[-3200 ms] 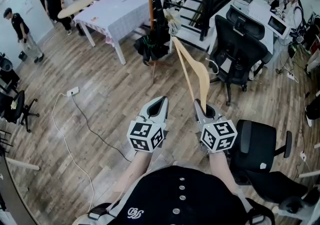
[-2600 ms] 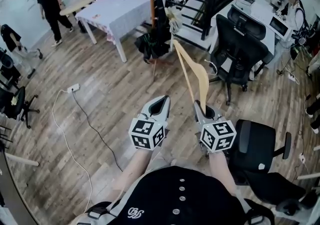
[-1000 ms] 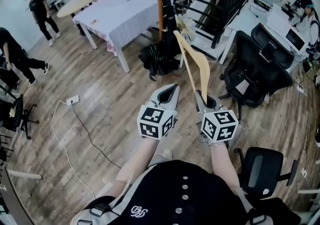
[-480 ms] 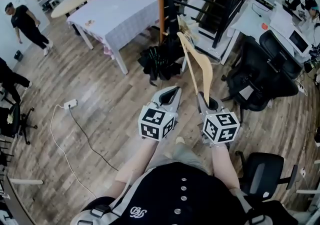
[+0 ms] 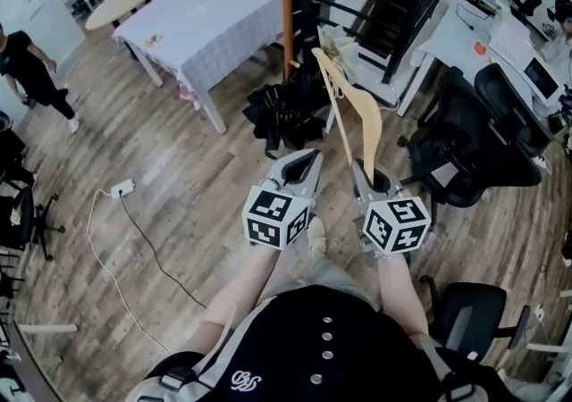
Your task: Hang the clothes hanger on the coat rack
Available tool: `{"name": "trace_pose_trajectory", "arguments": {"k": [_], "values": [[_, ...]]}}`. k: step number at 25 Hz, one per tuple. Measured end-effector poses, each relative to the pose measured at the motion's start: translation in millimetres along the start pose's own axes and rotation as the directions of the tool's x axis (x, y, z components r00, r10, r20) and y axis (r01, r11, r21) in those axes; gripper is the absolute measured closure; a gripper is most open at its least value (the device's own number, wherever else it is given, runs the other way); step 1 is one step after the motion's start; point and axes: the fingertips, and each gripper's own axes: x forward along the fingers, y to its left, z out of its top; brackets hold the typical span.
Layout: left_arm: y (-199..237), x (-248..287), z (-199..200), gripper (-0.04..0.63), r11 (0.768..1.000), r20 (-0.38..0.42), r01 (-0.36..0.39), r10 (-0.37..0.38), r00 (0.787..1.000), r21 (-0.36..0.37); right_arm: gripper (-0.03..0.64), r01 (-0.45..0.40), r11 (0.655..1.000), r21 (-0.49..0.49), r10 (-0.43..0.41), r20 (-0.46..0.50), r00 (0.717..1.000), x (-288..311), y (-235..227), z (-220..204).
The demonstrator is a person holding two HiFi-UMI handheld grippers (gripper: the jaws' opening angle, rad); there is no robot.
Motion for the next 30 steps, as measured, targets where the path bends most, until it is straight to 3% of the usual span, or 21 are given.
{"name": "trace_pose_trajectory", "arguments": {"k": [15,30], "values": [[90.1,97.9,55.4,0.592,0.997,0.05,-0.071,0.069,0.996,0.026,0.618,-0.026,1.0,0.002,0.026,0.045,0.999,115.9,-70.9,71.2],[129.0,196.0,84.9,0.592,0.997,0.054,-0.054,0.051,0.997,0.055,0.618,-0.034,0.999,-0.04,0.036,0.053,0.998,189.3,-134.0,112.3]]}}
